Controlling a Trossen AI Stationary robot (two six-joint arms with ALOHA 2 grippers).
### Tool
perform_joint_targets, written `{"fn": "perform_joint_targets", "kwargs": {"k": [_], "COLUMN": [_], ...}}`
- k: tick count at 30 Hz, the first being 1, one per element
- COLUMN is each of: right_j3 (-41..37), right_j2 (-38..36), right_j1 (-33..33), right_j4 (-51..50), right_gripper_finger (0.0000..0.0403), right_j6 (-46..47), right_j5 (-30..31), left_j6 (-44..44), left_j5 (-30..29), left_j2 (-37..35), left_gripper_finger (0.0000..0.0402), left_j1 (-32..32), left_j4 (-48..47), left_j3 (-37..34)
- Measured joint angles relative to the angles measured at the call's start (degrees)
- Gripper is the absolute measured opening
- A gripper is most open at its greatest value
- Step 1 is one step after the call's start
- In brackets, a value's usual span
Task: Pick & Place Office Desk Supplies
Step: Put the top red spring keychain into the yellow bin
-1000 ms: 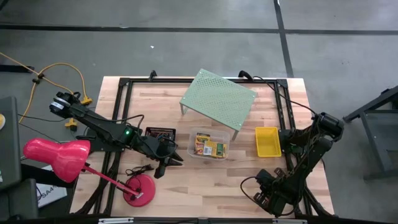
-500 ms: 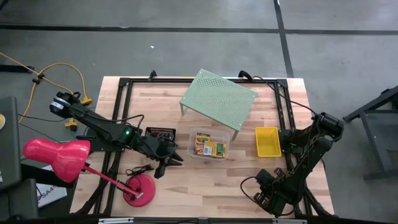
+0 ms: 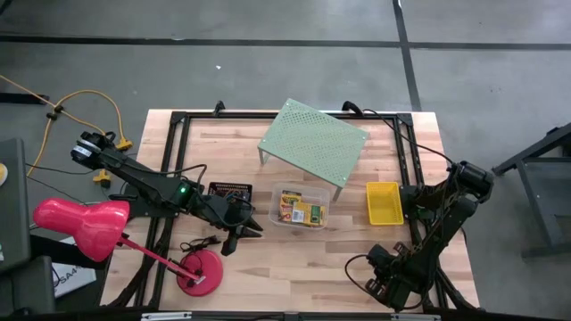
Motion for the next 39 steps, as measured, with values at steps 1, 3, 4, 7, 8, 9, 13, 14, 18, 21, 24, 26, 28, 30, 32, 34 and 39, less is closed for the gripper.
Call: {"fn": "perform_joint_targets", "kwargs": {"k": [1,3,4,7,8,9,13,14,18,21,24,26,28,30,32,34,39], "right_j3": [0.00,0.00,0.00,0.00,0.00,0.00,0.00,0.00,0.00,0.01,0.00,0.02,0.00,0.01,0.00,0.00,0.01], "right_j2": [0.00,0.00,0.00,0.00,0.00,0.00,0.00,0.00,0.00,0.12,0.79,1.43,2.17,2.72,3.27,3.96,5.73], "right_j1": [0.00,0.00,0.00,0.00,0.00,0.00,0.04,0.12,0.50,0.81,1.40,1.85,2.36,2.86,3.20,3.42,3.58], "right_j4": [0.02,0.00,0.00,-0.03,-0.12,-0.29,-1.36,-1.81,-2.28,-2.36,-2.57,-2.69,-2.74,-2.90,-3.12,-3.39,-3.44], "right_gripper_finger": [0.0004,0.0005,0.0007,0.0029,0.0041,0.0055,0.0108,0.0118,0.0149,0.0158,0.0160,0.0160,0.0160,0.0160,0.0160,0.0160,0.0160], "right_j6": [-0.01,-0.01,-0.01,-0.01,-0.01,-0.01,-0.01,-0.06,-2.44,-4.54,-5.97,-6.38,-6.38,-6.19,-6.17,-6.15,-6.06], "right_j5": [-0.10,-0.19,-0.19,-0.20,-0.19,-0.15,-0.03,-0.08,-0.01,0.14,0.48,0.46,0.46,0.56,0.59,0.65,0.33], "left_j6": [0.00,-0.01,-0.01,-0.01,-0.01,0.01,-0.01,0.01,0.01,0.01,-0.01,0.00,-0.01,-0.01,0.00,0.00,0.01], "left_j5": [-0.01,0.00,0.00,0.00,-0.01,-0.02,0.00,-0.01,0.00,0.00,-0.02,-0.02,0.00,-0.01,-0.02,-0.01,-0.02], "left_j2": [0.00,0.00,0.00,0.00,0.00,0.00,0.00,0.00,0.00,0.00,0.00,0.00,0.00,0.00,0.00,0.00,0.00], "left_gripper_finger": [0.0078,0.0078,0.0078,0.0078,0.0078,0.0078,0.0078,0.0078,0.0078,0.0078,0.0078,0.0078,0.0078,0.0078,0.0078,0.0078,0.0078], "left_j1": [-0.02,0.00,-0.01,-0.01,-0.01,-0.02,-0.01,-0.01,-0.02,-0.02,-0.02,0.00,-0.02,-0.02,-0.01,-0.02,-0.02], "left_j4": [0.01,0.01,0.01,-0.01,0.01,0.01,0.01,0.01,0.00,0.01,0.01,0.01,0.01,0.01,0.01,0.01,0.01], "left_j3": [0.00,0.00,0.00,0.00,0.00,0.00,-0.01,-0.01,-0.02,-0.02,-0.02,-0.02,-0.02,-0.02,-0.02,-0.02,-0.02]}}
